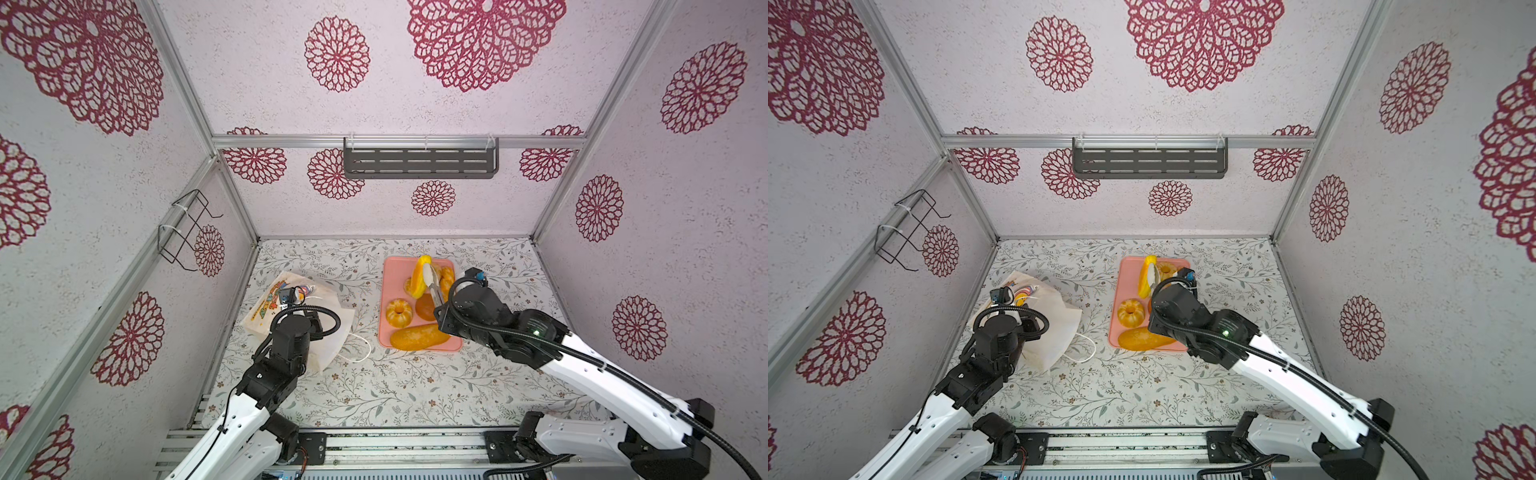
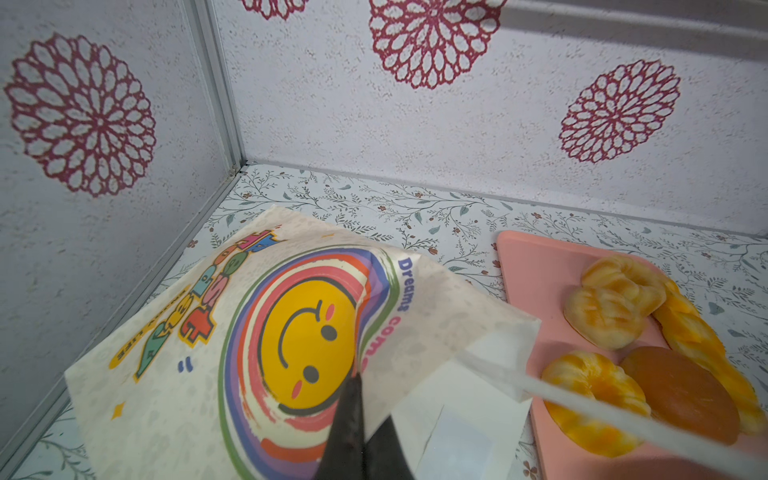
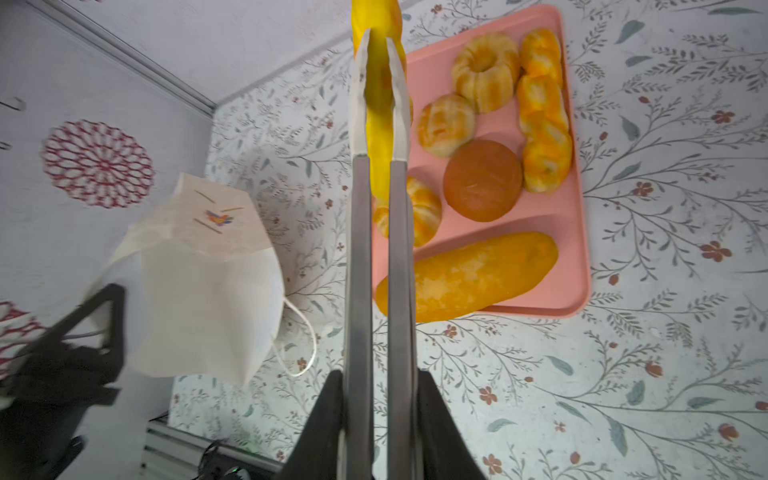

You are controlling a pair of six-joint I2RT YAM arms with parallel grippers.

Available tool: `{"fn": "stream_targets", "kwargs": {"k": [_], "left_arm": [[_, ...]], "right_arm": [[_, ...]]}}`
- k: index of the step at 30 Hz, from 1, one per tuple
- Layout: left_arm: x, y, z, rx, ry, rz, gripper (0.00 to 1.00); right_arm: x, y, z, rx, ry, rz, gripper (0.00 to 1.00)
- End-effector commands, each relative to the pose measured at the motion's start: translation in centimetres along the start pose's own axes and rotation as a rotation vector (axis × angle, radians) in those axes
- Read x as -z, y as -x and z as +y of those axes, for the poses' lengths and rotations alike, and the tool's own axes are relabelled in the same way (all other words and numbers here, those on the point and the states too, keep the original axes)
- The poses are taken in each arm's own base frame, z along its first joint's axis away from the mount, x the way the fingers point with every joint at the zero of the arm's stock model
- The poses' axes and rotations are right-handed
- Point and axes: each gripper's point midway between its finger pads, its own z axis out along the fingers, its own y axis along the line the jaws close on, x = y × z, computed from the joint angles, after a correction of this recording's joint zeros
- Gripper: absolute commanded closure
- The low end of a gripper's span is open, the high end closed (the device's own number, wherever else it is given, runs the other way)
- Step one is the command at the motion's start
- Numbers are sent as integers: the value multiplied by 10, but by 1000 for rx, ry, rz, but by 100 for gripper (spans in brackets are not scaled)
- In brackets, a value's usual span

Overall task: Take the fake bread out of the paper bag
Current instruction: 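Carry the yellow bread over the pink tray with the right tongs, then lower the yellow bread onto the far end of the tray and open the tongs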

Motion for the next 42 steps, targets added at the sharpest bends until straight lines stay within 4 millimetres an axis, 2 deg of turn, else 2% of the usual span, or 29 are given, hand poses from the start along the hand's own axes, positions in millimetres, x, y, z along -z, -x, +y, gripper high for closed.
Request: {"fn": "stream_targets", "kwargs": {"k": [1,5,8,20,25,36,42], "left_arm": [[5,2,0,2,-22,-7,100],[8,1,-7,-11,-72,4,100],[10,1,-10,-21,-92,7,100],[17,3,-15,-50,-141,7,100],[19,4,-15,-52,-147,1,100],[18,5,-17,-54,-159,2,100],[19,5,-18,-61,-160,2,100]], "right_arm": [[-4,23,6,29,-8,-25,100],[-32,37,-7,57,-105,-1,100],[-52,42,-7,56,-122,20,100],[-124,55,27,99,-167,95,100],[-144,57,34,111,-196,107,100],[-179,41,33,136,-258,159,100],[-193,40,35,145,-275,169,100]]}}
